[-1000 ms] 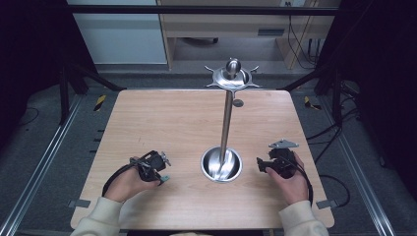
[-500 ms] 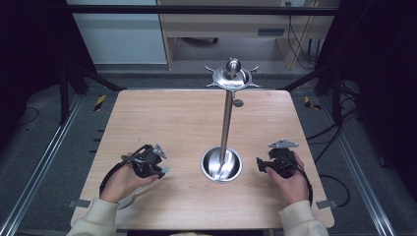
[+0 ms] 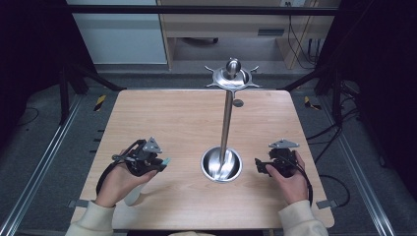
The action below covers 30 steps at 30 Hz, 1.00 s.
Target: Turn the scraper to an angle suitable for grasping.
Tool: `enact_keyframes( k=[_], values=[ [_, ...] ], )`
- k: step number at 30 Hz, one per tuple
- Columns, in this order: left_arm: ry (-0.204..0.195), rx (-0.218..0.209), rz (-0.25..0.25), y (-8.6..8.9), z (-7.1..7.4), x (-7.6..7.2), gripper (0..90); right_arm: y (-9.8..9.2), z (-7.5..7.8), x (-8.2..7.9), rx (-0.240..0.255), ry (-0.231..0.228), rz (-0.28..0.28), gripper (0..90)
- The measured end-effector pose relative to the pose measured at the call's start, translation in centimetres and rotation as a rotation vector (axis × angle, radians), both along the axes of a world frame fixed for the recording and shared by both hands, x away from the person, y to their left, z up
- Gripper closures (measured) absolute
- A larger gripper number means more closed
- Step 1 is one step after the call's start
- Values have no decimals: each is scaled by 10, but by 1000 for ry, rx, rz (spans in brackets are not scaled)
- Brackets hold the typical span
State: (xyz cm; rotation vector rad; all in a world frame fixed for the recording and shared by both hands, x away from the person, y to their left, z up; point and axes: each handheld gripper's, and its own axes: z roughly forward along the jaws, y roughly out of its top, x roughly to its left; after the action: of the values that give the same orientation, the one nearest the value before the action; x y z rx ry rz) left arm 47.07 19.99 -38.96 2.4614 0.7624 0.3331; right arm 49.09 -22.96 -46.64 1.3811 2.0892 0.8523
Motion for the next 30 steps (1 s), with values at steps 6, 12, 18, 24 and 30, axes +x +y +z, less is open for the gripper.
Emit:
enact_keyframes(
  k=[6,12,18,24,30],
  values=[
    [-30,-34,30,8,8,-3,740,-3,2,0,15,-20,13,82],
    [-55,-62,29,12,17,-5,740,-4,2,0,12,-15,14,84],
    [-84,-94,24,12,23,-10,740,-8,6,-4,17,-35,7,90],
    [-139,-153,18,11,36,-19,739,-9,7,-5,19,-63,8,93],
    [-165,-179,14,10,43,-24,740,-8,9,-6,15,-79,16,95]
  ],
)
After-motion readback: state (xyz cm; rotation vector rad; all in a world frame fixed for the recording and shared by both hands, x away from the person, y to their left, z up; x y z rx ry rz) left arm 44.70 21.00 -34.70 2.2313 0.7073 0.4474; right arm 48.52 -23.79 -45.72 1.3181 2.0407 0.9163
